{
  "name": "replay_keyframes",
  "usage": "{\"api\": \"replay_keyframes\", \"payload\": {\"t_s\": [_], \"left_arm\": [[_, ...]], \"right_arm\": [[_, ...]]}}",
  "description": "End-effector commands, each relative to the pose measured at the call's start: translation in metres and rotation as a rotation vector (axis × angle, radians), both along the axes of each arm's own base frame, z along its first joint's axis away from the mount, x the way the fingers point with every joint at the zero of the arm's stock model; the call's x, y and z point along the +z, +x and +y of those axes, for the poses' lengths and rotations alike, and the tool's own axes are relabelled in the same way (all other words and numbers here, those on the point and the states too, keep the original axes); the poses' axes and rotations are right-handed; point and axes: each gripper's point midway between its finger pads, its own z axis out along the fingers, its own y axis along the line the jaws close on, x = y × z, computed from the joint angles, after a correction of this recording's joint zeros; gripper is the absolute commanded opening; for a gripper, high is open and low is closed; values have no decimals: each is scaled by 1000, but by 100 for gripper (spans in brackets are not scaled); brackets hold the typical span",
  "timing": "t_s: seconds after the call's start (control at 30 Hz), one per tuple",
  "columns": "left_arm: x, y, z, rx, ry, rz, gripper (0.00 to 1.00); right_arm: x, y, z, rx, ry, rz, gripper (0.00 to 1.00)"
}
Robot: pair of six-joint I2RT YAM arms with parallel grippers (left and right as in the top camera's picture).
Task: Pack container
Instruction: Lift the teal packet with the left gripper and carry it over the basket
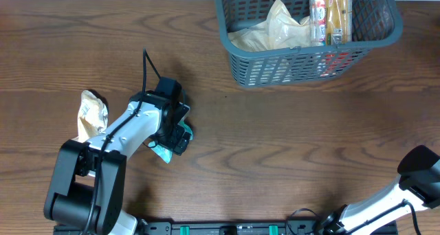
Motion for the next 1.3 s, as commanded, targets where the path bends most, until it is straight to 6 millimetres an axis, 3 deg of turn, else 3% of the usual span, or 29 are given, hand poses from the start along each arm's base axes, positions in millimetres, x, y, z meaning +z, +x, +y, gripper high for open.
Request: {"api": "replay_keyframes", "payload": {"t_s": [0.0,0.1,0.17,0.3,0.37,0.6,0.77,0.87,0.97,1.17,1.27], "left_arm": [[-3,-2,2,11,7,10,99],[-3,-2,2,11,7,10,96],[-3,-2,2,11,7,10,66],[-3,-2,2,11,8,9,31],[-3,-2,2,11,8,9,6],[0,1,1,60,4,-3,6],[23,18,-4,172,-22,-65,6],[57,37,-10,224,-59,-143,6],[106,56,-17,224,-105,-245,6],[246,93,-41,192,-262,-566,6],[313,103,-57,160,-348,-721,6]], "right_arm": [[-4,-3,-4,2,6,11,99],[-4,-3,-4,2,6,11,99],[-4,-3,-4,2,6,11,99],[-4,-3,-4,2,6,11,99],[-4,-3,-4,2,6,11,99],[-4,-3,-4,2,6,11,99],[-4,-3,-4,2,7,12,99],[-4,-3,-4,2,7,12,99],[-4,-4,-6,-4,7,12,99],[-4,-4,-6,-5,7,12,99],[-4,-4,-6,-5,6,11,99]]}}
